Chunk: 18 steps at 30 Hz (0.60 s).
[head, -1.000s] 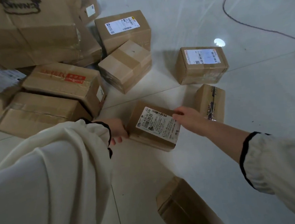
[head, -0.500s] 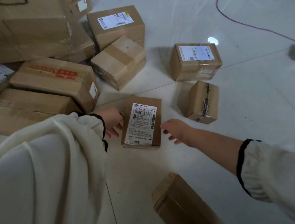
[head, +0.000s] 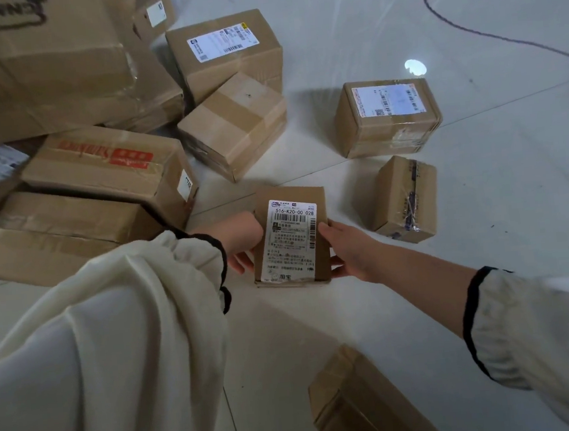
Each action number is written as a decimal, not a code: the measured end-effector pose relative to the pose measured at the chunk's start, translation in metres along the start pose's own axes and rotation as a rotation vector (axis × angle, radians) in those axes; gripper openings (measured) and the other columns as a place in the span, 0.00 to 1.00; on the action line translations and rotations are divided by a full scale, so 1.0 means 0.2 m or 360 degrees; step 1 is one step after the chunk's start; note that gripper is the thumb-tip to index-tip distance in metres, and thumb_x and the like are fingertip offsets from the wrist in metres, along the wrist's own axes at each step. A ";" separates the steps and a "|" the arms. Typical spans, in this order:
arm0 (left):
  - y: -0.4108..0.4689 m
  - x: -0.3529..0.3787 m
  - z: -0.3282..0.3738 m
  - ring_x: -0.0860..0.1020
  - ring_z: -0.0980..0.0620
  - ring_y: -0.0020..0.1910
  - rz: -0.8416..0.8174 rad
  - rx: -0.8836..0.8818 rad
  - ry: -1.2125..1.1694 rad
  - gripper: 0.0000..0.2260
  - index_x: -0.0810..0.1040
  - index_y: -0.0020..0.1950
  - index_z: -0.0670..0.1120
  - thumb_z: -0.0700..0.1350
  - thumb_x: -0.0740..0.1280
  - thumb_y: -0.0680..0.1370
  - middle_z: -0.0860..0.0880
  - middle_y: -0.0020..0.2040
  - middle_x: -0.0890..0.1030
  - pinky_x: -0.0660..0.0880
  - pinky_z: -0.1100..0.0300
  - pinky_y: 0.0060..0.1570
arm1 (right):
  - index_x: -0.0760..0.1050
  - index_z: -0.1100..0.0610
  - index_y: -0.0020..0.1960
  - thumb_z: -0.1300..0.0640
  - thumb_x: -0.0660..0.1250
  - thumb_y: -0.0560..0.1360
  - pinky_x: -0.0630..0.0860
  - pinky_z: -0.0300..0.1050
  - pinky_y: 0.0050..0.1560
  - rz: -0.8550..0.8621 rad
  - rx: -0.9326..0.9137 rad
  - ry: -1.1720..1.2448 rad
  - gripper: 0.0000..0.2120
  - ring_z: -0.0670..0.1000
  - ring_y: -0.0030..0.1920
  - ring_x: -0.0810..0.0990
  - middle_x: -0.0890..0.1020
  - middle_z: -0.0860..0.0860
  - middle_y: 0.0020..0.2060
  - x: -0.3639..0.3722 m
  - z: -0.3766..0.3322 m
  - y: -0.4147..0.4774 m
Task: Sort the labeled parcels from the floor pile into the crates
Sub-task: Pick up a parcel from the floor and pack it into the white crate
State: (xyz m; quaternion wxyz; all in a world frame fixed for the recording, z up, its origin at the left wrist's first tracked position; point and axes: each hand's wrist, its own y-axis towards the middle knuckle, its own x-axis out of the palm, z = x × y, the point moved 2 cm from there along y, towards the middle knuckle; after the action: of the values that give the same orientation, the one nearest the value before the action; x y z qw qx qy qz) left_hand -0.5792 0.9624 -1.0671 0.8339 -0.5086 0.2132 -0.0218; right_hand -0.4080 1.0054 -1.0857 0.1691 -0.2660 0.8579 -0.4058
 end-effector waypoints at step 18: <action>-1.63 -0.52 0.67 0.78 0.45 0.49 -0.0070 0.0063 -0.0407 0.15 0.73 0.59 0.47 0.36 0.56 0.76 0.48 0.49 0.78 0.75 0.48 0.51 | 0.69 0.43 0.67 0.50 0.55 0.81 0.76 0.56 0.57 0.0086 -0.0053 0.0012 0.15 0.52 0.56 0.79 0.82 0.49 0.54 -0.22 -1.05 -1.43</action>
State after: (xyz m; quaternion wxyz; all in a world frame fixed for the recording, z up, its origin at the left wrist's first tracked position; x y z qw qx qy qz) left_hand -0.5638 0.9446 -0.7004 0.8635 -0.4952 0.0936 0.0207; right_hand -0.3875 1.0075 -0.7294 0.1724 -0.2439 0.8720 -0.3878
